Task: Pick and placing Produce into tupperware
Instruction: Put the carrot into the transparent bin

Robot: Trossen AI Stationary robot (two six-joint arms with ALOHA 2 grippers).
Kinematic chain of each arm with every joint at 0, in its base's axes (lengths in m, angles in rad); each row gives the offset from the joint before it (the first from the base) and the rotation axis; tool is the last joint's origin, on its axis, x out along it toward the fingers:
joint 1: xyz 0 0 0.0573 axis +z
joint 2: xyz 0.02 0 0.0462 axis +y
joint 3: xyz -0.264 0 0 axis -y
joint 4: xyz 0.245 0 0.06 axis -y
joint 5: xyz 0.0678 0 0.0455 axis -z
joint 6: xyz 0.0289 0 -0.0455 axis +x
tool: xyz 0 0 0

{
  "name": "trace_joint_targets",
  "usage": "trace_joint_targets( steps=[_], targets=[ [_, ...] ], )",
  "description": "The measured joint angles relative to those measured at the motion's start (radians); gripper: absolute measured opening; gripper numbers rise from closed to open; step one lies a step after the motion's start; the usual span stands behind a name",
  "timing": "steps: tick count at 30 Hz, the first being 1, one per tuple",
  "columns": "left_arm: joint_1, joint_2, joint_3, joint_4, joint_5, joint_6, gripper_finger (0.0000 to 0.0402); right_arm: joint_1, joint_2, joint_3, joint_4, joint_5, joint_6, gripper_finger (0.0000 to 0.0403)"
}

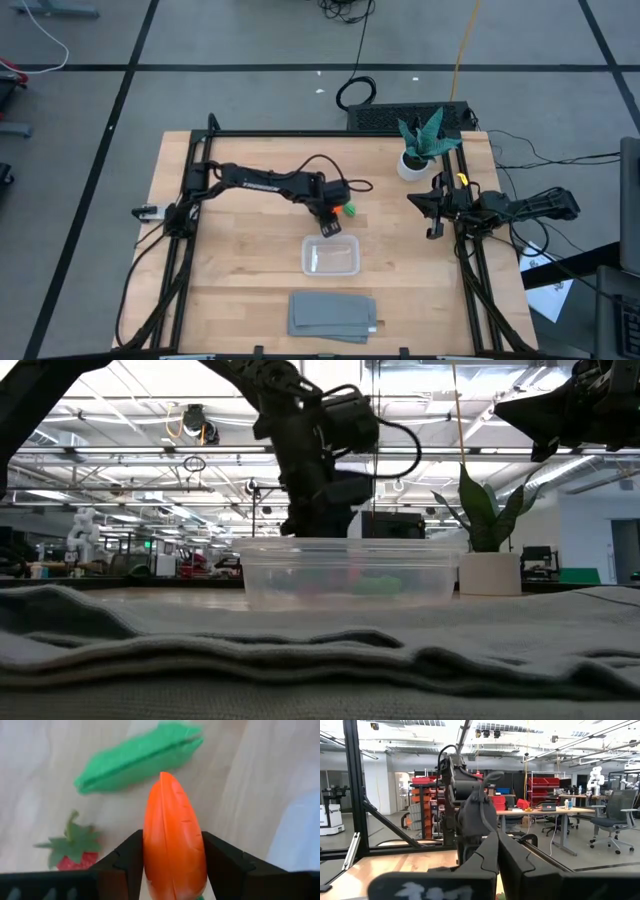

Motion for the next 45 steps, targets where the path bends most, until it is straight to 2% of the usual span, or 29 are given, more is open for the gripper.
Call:
trace_joint_targets(
  steps=[12,17,20,25,30,38,45],
  targets=[
    [-0.016,-0.001,0.247,-0.163,-0.034,0.185,0.0172,0.000,0.000,0.000,0.000,0.000,0.000,0.0000],
    [-0.013,-0.003,0.359,-0.256,-0.093,0.238,0.0172,0.000,0.000,0.000,0.000,0.000,0.000,0.0000],
    [-0.012,-0.042,0.394,-0.282,-0.122,0.263,0.0172,0.000,0.000,0.000,0.001,0.000,0.007,0.0000],
    [0.004,-0.187,0.392,-0.280,-0.140,0.298,0.0173,0.000,0.000,0.000,0.001,0.000,0.007,0.0000],
    [0.028,-0.377,0.289,-0.218,-0.162,0.288,0.0173,0.000,-0.001,0.000,0.008,0.000,0.007,0.0000],
    [0.032,-0.676,-0.085,0.021,-0.156,0.332,0.0173,0.000,-0.001,0.000,0.008,0.000,0.006,0.0000],
    [0.031,-0.860,-0.347,0.224,-0.091,0.340,0.0173,0.000,-0.001,0.000,0.008,0.000,0.006,0.0000]
  ],
)
